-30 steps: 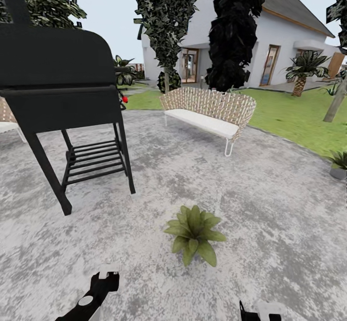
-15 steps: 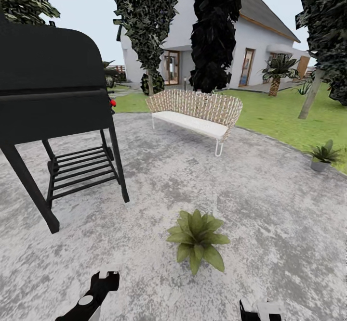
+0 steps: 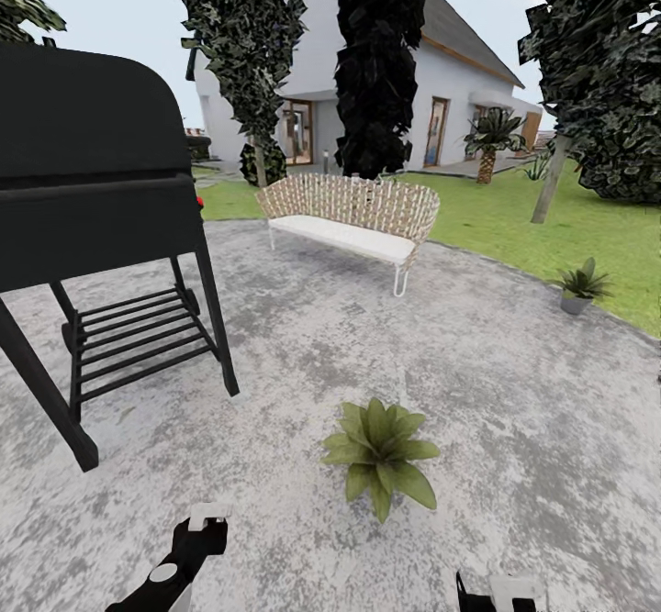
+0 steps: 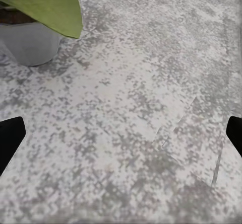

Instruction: Pick up the pesticide atomizer in the garden and spray insectifuge to fully cover both potted plants in the garden.

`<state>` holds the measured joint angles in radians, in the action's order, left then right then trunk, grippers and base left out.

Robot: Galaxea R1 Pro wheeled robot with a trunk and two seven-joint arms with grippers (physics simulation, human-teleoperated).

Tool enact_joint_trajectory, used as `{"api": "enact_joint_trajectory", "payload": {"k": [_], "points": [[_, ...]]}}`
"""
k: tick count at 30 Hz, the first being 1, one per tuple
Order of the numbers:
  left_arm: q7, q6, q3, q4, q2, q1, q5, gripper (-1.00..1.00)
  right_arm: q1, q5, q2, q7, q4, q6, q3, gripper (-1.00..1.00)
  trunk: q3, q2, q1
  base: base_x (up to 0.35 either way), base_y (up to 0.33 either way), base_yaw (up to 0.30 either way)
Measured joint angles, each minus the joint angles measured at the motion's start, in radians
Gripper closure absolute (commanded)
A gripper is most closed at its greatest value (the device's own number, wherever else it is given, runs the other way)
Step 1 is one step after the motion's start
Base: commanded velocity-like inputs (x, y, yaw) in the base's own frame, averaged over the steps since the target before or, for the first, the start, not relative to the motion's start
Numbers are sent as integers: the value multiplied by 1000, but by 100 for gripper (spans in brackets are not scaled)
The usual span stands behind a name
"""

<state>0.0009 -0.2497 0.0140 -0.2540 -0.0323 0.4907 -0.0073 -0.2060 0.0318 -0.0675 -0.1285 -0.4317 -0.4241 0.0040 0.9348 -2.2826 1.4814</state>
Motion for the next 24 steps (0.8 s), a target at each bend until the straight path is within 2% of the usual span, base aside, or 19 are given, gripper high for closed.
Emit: {"api": "enact_joint_trajectory", "payload": {"k": [5,10,24], "points": [[1,0,0,0,0,-1,-1,100,0,0,0,-1,-1,0,0,-100,0,0,0,0,3,-19],[1,0,0,-1,0,-1,-1,100,0,0,0,1,-1,0,0,-100,0,0,0,20,91,-208],[-2,-1,0,0,-1,0,2,100,1,0,0,1,0,1,0,-100,0,0,0,63,282,-294]]}}
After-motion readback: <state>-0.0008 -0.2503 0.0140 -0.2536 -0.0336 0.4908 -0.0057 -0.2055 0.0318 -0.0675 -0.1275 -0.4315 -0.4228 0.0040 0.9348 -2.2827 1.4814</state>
